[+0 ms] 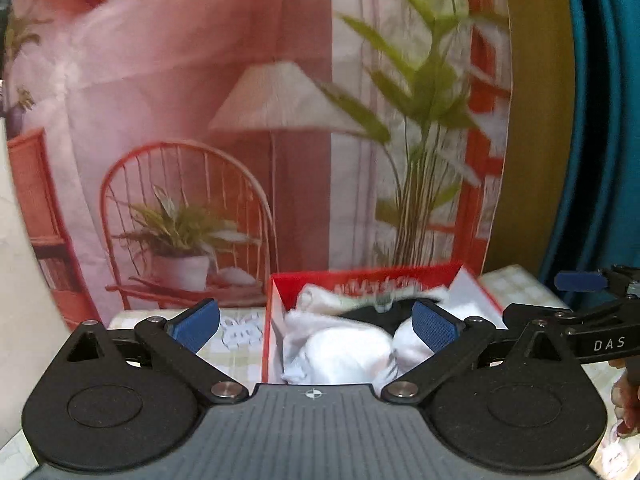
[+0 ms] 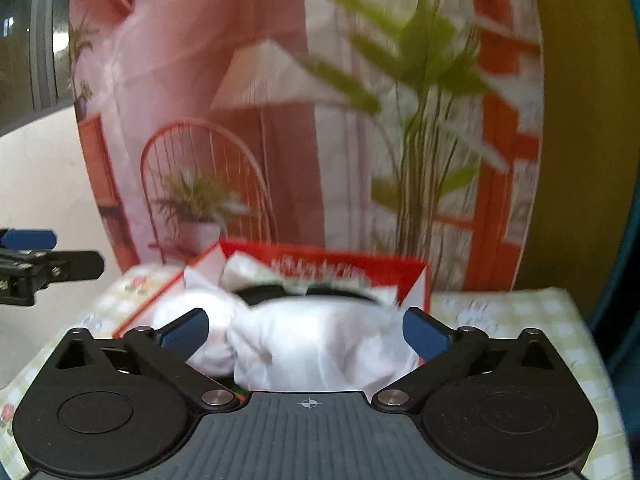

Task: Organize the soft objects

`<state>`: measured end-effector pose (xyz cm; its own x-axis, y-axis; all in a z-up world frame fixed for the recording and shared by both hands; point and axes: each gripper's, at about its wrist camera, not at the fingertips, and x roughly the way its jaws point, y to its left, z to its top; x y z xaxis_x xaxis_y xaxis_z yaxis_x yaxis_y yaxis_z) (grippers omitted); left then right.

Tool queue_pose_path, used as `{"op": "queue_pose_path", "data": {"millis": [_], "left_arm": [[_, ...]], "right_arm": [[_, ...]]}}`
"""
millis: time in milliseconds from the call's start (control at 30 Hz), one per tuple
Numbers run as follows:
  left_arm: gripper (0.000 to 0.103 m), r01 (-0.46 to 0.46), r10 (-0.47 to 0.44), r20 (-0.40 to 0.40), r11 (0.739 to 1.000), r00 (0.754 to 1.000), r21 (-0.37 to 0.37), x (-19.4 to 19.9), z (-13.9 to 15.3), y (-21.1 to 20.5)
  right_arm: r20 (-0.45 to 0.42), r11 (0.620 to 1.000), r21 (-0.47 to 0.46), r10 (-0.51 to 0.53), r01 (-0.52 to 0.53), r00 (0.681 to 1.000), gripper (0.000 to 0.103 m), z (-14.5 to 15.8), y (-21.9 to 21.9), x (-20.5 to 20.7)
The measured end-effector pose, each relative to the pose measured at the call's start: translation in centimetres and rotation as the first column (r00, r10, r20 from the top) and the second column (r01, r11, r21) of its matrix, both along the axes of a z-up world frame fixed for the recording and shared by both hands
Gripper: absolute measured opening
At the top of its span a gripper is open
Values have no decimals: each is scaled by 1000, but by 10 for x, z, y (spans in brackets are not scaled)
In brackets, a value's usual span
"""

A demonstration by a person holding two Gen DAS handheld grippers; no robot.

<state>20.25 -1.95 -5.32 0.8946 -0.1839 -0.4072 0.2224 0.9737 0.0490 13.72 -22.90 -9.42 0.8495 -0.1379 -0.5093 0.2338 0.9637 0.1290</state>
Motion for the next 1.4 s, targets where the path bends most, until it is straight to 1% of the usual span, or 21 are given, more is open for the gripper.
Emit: {"op": "queue_pose_path", "data": {"millis": [100, 200, 300, 400, 533, 667, 900, 1033, 1400], "left_arm": [[103, -62, 61, 65, 998, 996, 11, -18, 20, -2], [103, -93, 91, 113, 996, 989, 10, -35, 38, -3], [103, -89, 89, 139, 996, 986, -9, -52, 54, -3], [103, -72, 77, 146, 997, 986, -38, -66, 68, -2], [103, -51, 61, 144, 996, 988, -70, -80, 78, 0], [103, -35, 49, 167, 996, 985, -86, -96, 87, 3], [103, -19, 36, 199, 996, 979, -85, -113, 97, 4], [103, -16, 34, 202, 996, 979, -88, -114, 99, 5], [103, -47, 63, 213, 996, 975, -81, -115, 99, 8]], "right_arm": [[45, 1000, -4, -26, 26, 999, 103, 23, 2, -11], [74, 999, -6, -53, 53, 996, 103, 42, 5, -22], [103, 998, -9, -54, 55, 993, 103, 61, 9, -34], [131, 998, -37, -45, 51, 990, 103, 81, 17, -44], [155, 996, -75, -38, 50, 987, 103, 105, 28, -57], [175, 996, -78, -26, 40, 984, 103, 125, 35, -70], [192, 995, -87, -34, 51, 981, 103, 142, 43, -82], [192, 994, -94, -34, 53, 981, 103, 147, 45, -85], [195, 993, -104, -39, 60, 980, 103, 153, 45, -88]]}}
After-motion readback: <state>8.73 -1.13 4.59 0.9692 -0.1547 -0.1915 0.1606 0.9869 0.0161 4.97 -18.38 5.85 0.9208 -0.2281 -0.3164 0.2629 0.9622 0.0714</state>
